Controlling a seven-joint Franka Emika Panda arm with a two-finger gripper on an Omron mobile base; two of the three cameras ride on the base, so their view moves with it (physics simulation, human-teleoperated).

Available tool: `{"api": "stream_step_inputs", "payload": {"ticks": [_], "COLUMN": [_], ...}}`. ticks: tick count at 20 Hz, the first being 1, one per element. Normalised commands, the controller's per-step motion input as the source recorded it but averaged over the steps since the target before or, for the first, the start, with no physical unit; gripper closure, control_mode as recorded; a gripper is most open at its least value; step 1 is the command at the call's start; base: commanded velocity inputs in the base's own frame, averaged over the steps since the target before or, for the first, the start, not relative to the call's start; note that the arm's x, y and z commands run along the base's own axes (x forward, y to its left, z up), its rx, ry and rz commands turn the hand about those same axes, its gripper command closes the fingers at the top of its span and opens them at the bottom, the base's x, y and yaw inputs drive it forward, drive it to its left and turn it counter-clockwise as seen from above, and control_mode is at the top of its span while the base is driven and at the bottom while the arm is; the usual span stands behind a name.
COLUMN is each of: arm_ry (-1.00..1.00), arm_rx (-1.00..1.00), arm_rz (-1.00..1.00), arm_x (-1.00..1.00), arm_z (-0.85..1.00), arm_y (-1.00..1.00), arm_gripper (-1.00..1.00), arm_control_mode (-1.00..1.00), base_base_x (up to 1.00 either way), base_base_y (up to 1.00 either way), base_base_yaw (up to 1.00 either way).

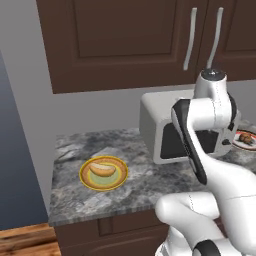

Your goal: Open the toaster oven door. Place the hotdog bun on the bottom rack in the toaster oven and place the chicken drumstick on the top rack.

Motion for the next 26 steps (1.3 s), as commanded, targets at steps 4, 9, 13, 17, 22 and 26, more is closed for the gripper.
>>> {"api": "stream_step_inputs", "payload": {"ticks": [4, 9, 13, 17, 22, 26], "arm_ry": [0.0, 0.0, 0.0, 0.0, 0.0, 0.0], "arm_rx": [0.24, 0.19, 0.15, 0.16, 0.28, 0.33], "arm_rz": [-0.08, 0.0, 0.0, 0.0, 0.0, -0.08], "arm_x": [0.0, 0.08, 0.23, 0.31, 0.29, 0.24], "arm_z": [-0.02, -0.02, -0.04, -0.11, -0.17, -0.25], "arm_y": [-0.38, -0.28, -0.19, -0.14, -0.18, -0.07], "arm_gripper": [-1.0, -1.0, -1.0, -1.0, -1.0, -1.0], "arm_control_mode": [-1.0, -1.0, -1.0, -1.0, -1.0, -1.0], "base_base_x": [0.0, 0.0, 0.0, 0.0, 0.0, 0.0], "base_base_y": [0.0, 0.0, 0.0, 0.0, 0.0, 0.0], "base_base_yaw": [0.0, 0.0, 0.0, 0.0, 0.0, 0.0]}}
